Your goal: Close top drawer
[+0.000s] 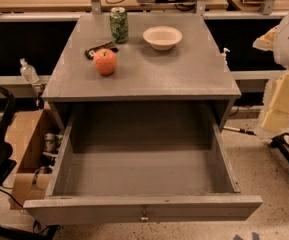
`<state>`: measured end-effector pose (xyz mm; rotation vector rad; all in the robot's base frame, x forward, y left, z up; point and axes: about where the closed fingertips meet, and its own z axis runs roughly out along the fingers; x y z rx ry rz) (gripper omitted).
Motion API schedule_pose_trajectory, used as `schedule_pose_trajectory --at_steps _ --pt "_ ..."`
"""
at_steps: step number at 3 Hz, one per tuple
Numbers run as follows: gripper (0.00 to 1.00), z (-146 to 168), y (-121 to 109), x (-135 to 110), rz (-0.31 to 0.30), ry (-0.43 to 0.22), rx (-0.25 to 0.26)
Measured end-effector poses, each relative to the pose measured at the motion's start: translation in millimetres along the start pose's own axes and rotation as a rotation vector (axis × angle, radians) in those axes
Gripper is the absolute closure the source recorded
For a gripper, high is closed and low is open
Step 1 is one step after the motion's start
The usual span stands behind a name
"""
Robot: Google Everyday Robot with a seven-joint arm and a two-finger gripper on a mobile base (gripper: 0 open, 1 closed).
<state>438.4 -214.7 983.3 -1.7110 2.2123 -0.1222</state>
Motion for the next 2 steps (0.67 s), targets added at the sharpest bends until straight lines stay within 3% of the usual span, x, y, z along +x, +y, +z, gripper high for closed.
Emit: schedule_pose_trajectory --at_steps 1,2 --pt "0.0 0 0 0 0.0 0.0 0.0" --pt "0.14 10 10 10 0.014 -0.023 0.007"
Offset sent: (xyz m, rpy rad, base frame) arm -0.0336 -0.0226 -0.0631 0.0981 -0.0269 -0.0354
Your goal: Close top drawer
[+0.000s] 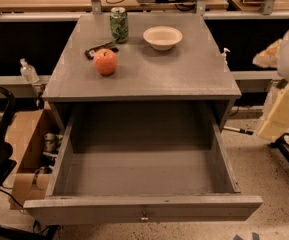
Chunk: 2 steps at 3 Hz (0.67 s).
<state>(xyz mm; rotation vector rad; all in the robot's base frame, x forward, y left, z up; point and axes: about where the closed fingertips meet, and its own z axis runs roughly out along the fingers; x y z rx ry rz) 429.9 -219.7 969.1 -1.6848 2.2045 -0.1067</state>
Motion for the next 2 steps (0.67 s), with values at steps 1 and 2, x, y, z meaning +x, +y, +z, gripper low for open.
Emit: schedule_pose_trajectory --at_steps 1,2 --pt "0.37 31 30 26 0.028 -0.065 0.014" --pt "0.61 67 68 59 0.064 -0.146 0.04"
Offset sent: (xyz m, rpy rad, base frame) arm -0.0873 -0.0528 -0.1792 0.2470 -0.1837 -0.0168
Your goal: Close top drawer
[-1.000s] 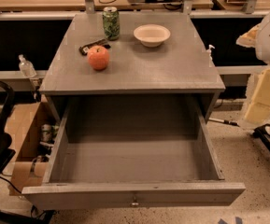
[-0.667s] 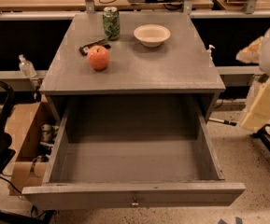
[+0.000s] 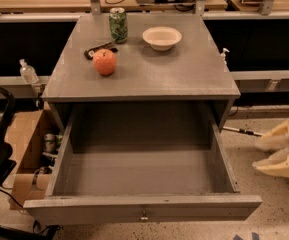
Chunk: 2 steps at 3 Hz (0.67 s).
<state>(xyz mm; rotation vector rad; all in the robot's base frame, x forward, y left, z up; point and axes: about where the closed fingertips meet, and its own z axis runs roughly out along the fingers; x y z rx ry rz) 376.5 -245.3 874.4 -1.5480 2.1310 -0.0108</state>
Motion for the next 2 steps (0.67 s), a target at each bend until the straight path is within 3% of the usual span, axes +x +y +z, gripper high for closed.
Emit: schedule_pose_trajectory --at_steps 1,2 --pt "0.92 32 52 47 0.021 -0.079 -0.009" --pt "1.0 52 98 63 0.02 -0.086 -0.089"
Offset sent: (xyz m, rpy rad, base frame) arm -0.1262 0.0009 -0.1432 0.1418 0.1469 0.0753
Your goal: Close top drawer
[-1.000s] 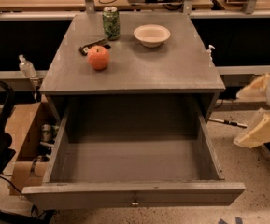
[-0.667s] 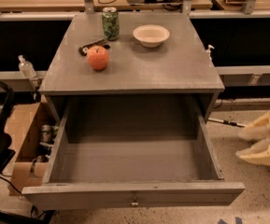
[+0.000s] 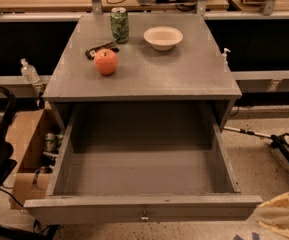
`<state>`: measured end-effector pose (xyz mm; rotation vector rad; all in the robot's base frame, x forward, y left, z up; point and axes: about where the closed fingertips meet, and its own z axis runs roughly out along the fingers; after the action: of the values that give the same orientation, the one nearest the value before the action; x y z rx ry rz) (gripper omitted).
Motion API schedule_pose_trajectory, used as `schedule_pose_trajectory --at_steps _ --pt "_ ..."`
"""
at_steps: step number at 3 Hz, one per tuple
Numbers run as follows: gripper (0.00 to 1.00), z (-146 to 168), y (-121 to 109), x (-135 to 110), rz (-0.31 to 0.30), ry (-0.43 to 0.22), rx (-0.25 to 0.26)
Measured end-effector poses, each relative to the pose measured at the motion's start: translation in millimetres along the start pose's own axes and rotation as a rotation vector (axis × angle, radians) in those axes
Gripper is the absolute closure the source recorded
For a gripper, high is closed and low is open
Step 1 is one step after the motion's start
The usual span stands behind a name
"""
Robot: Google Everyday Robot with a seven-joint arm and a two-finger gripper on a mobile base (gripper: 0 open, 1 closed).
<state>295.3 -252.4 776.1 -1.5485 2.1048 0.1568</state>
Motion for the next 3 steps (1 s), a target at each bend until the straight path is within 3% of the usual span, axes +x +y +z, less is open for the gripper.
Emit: schedule_pose_trajectory --at_steps 2,3 --pt "1.0 13 7 1 0.001 -0.007 -0.021" --pt "1.0 63 20 11 0.028 -0.04 -0.064"
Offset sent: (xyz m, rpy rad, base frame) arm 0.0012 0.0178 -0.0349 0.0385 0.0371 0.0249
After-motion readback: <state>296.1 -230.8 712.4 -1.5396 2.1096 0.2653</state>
